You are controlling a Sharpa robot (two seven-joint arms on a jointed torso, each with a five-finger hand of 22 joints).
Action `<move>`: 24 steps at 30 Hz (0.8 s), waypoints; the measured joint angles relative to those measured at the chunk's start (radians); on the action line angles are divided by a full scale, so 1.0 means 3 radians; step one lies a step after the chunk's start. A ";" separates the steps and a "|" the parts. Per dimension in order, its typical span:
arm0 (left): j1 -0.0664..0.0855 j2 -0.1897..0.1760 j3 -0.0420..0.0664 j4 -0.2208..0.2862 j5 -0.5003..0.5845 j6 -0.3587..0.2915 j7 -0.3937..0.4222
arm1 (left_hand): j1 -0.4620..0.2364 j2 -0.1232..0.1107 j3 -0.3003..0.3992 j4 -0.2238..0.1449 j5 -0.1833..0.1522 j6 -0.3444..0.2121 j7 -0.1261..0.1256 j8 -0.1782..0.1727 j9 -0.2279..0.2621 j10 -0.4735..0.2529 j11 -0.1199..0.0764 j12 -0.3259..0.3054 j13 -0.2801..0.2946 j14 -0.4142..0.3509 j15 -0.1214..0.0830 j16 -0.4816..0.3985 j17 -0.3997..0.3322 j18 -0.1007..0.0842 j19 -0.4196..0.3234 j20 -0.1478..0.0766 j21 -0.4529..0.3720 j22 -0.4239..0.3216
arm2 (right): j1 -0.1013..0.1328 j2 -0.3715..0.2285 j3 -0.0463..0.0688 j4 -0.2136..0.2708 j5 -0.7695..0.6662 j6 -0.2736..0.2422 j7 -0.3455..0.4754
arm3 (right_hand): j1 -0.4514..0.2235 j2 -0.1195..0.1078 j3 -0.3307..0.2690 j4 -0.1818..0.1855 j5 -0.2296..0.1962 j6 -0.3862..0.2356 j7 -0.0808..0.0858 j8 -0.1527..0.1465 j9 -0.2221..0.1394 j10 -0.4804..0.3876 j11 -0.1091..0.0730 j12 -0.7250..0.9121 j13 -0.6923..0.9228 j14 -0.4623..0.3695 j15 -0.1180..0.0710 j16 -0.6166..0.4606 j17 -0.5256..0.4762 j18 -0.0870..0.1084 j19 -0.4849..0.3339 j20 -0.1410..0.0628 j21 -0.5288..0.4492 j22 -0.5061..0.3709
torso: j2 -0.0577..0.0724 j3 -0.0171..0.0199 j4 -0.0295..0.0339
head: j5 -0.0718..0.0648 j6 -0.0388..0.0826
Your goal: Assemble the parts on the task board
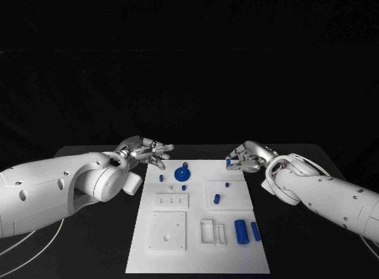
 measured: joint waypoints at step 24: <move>0.0122 0.0543 -0.0015 -0.0306 -0.0666 0.0605 -0.1209 | -0.0622 -0.0492 0.0312 0.0755 -0.0311 0.0218 -0.0112 0.0000 0.0441 0.0020 -0.0108 0.0491 0.0383 -0.0145 -0.0130 0.1020 0.0635 -0.0030 -0.0295 -0.0124 0.0887 0.0821 | 0.0047 0.0415 -0.0069 0.0408 -0.0491 0.0090 -0.0636 | -0.0008 -0.0168 0.0179 0.0169 0.0154 -0.0003 -0.0001 -0.0006 -0.0001 0.0000 0.0000 0.0000 -0.0004 0.0000 0.0000 0.0000 0.0018 0.0000 0.0000 0.0000 0.0000 -0.0001 | -0.0121 -0.0017 -0.0007 | 0.0094 -0.0055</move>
